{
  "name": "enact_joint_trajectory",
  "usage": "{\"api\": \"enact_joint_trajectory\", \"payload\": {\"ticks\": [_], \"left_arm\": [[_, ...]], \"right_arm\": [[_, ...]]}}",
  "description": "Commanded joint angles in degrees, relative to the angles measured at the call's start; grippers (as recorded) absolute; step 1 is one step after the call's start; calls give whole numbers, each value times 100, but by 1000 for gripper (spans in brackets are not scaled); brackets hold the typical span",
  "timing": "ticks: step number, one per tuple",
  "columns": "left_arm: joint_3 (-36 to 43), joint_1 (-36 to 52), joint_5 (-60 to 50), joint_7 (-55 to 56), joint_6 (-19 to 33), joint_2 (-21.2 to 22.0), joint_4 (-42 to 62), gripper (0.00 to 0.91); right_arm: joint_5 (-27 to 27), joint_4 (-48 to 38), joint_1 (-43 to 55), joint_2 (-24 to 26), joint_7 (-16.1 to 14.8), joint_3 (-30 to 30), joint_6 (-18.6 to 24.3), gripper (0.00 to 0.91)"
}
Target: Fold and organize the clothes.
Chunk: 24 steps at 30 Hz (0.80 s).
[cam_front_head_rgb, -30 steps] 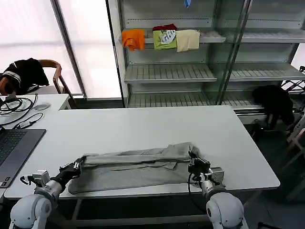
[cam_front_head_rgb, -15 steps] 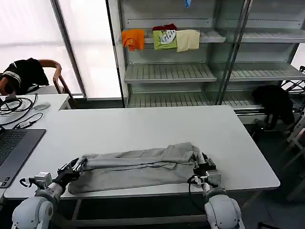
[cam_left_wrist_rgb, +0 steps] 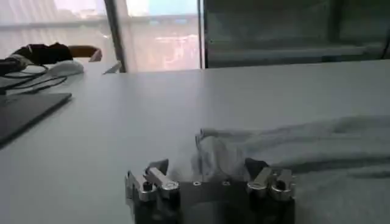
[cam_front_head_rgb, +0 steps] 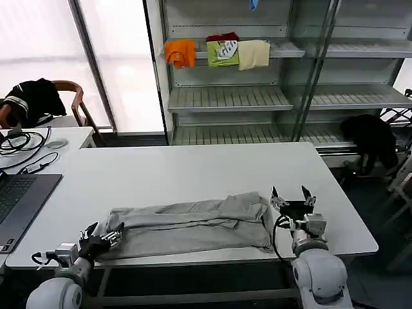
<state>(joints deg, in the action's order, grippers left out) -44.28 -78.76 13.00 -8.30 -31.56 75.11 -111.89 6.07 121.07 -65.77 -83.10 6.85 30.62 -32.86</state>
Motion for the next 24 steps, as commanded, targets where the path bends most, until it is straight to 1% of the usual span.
{"api": "enact_joint_trajectory", "payload": {"ticks": [1,2,10,18,20,22,24], "left_arm": [[42,-173,171,195,-70,148,-104,20],[44,-161,270,208,-137,156,-113,20],[81,-112,653,399,-151,158,-100,10],[54,-32,653,378,-140,145,-16,0],[-11,-16,530,286,-58,114,-24,0],[-154,47,159,105,96,35,-34,0],[-442,190,-160,-230,157,-117,-24,0]], "right_arm": [[478,234,268,1,82,200,-30,907],[478,225,270,-1,83,196,-30,907],[512,170,298,-3,98,201,-30,907],[549,164,339,-5,111,201,-31,907],[566,153,338,4,114,213,-32,907],[582,123,340,13,113,233,-31,907],[625,33,352,54,102,249,-30,907]]}}
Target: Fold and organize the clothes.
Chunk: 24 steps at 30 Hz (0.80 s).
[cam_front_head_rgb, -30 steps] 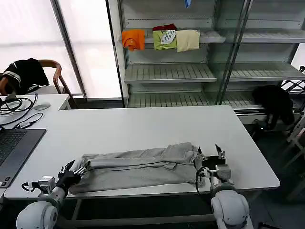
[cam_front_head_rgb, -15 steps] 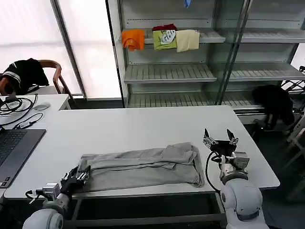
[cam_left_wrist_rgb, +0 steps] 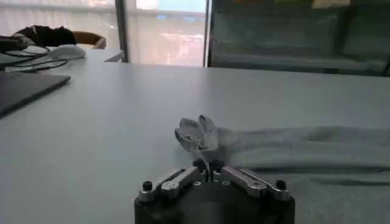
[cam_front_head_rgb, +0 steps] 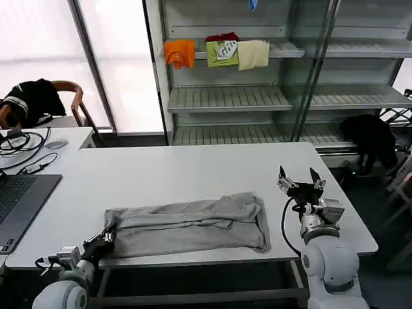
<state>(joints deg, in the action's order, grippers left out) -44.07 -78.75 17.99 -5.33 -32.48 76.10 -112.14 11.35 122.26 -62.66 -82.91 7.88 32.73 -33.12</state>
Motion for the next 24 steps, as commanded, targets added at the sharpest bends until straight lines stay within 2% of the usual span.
{"api": "enact_joint_trajectory", "payload": {"ticks": [1,4,7,8,11,14,18,24], "left_arm": [[-636,303,-763,-706,262,-352,42,0],[-1158,617,-1155,-1202,463,-1004,319,0],[-1500,832,-1125,-1443,554,-1798,653,0],[-1572,881,-1108,-1465,555,-1991,768,0],[-1776,1028,-1086,-1601,540,-2425,978,0],[-1914,1130,-1107,-1700,543,-2690,1011,0],[-1895,1165,-1103,-1735,406,-2762,699,0],[-1327,983,-482,-1534,-50,-2140,-633,0]], "right_arm": [[98,-151,47,63,-18,36,-3,907],[105,-426,63,214,-157,-10,8,907],[159,-797,103,372,-464,-92,167,907],[197,-1049,163,508,-675,-177,359,907],[287,-1357,292,652,-945,-350,711,907],[269,-1571,382,665,-929,-535,912,907],[273,-1691,420,494,-727,-645,947,907],[239,-1781,349,406,-564,-695,960,907]]}}
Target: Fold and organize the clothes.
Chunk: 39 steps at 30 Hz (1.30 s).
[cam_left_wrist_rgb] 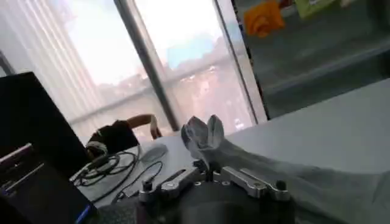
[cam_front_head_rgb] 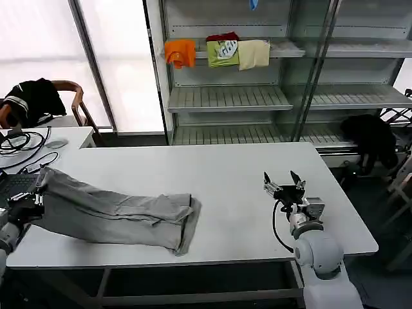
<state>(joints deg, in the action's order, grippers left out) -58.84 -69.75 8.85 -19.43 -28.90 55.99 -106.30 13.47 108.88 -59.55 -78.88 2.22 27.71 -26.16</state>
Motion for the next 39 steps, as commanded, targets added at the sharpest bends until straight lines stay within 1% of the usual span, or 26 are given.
{"api": "enact_joint_trajectory", "payload": {"ticks": [1,3,6,11,15,22,28,33,34,35,39], "left_arm": [[295,26,538,-85,-415,70,-1378,10],[658,-66,527,-16,-419,473,-1752,10],[1237,-126,378,137,-422,863,-2054,10],[2257,-111,152,343,-429,1138,-2074,10],[2704,-146,127,439,-433,1292,-1964,10],[3188,-62,-109,635,-436,1525,-1568,10],[3462,-40,-251,713,-439,1685,-1346,10],[3568,-35,-588,708,-435,1712,-1188,20],[3592,-31,-633,717,-430,1725,-1138,181],[3609,-27,-637,717,-429,1733,-1121,907],[3755,30,-308,974,-430,1815,-1251,907]], "right_arm": [[17,-440,9,3,35,-181,260,907],[3,-427,-49,12,67,-154,252,907],[-22,-405,-139,36,71,-123,253,907],[-84,-325,-324,37,52,-78,239,907],[-145,-312,-414,31,37,-59,246,907],[-248,-358,-482,-16,59,-45,248,907],[-297,-359,-498,-47,64,-46,248,907],[-296,-373,-482,-46,58,-37,251,907],[-298,-379,-482,-49,57,-39,255,907],[-298,-383,-482,-52,56,-41,256,907],[-323,-418,-469,-72,45,-61,270,907]]}}
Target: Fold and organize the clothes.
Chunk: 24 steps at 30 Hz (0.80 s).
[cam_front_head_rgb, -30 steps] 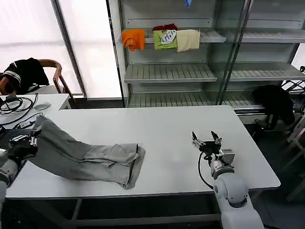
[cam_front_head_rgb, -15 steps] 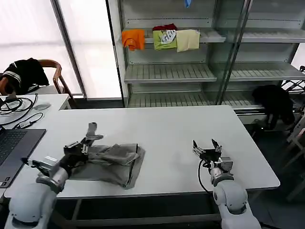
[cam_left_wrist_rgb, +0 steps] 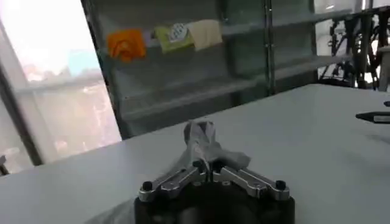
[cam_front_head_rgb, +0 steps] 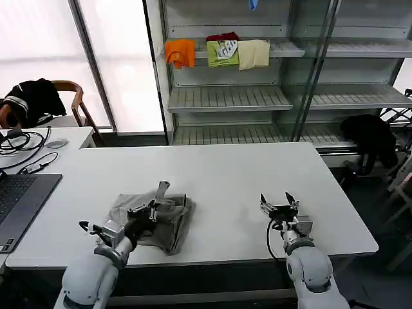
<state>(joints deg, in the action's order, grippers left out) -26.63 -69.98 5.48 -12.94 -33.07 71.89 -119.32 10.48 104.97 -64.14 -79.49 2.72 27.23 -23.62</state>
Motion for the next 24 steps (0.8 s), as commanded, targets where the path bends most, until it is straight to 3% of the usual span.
{"api": "enact_joint_trajectory", "payload": {"ticks": [1,6,11,18,24], "left_arm": [[591,87,273,430,-13,249,-94,907],[440,244,1221,725,-17,266,-707,907],[-349,156,1538,746,-13,-51,-916,907],[-1810,-85,1378,512,5,-248,-3,907],[-2257,-263,1903,380,6,-211,920,907]], "right_arm": [[-36,-35,1,-20,-14,-21,19,907],[-37,28,11,-7,-156,-83,43,907],[33,168,86,-9,-330,-139,88,907],[48,167,244,-109,-393,-336,48,907],[7,132,208,-67,-416,-331,60,907]]}}
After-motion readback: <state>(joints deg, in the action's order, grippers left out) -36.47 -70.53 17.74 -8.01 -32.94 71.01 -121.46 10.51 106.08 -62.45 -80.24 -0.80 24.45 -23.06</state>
